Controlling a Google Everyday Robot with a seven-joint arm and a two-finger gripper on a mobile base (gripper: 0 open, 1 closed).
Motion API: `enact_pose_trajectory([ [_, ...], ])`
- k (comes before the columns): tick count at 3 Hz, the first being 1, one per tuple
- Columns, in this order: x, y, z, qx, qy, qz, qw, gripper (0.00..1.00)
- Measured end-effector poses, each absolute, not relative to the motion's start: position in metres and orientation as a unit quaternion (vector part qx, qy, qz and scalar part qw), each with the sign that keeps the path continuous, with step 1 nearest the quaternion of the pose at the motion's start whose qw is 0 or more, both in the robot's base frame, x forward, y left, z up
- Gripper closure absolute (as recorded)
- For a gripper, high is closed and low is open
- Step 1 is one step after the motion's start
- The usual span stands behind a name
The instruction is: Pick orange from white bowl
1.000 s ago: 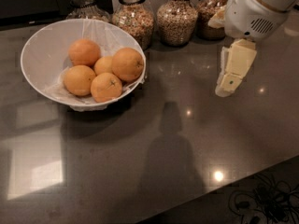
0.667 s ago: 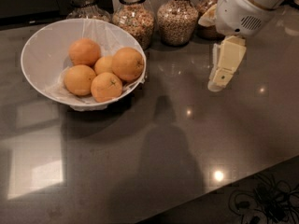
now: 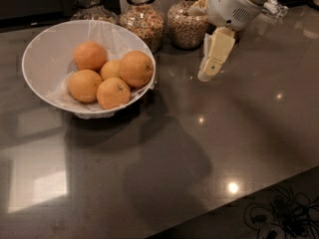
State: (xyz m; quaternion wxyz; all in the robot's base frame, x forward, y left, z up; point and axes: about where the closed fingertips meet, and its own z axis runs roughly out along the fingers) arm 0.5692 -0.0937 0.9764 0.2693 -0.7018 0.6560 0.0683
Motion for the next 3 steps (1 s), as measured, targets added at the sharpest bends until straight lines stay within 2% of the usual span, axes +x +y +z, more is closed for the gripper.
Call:
enact_pose_trajectory([
  [1, 0.569, -0.094, 0.976, -0.702, 0.656, 0.068, 0.269, 0.0],
  [3, 0.562, -0.038, 0.957, -0.699, 0.632, 0.12, 0.313, 0.0],
])
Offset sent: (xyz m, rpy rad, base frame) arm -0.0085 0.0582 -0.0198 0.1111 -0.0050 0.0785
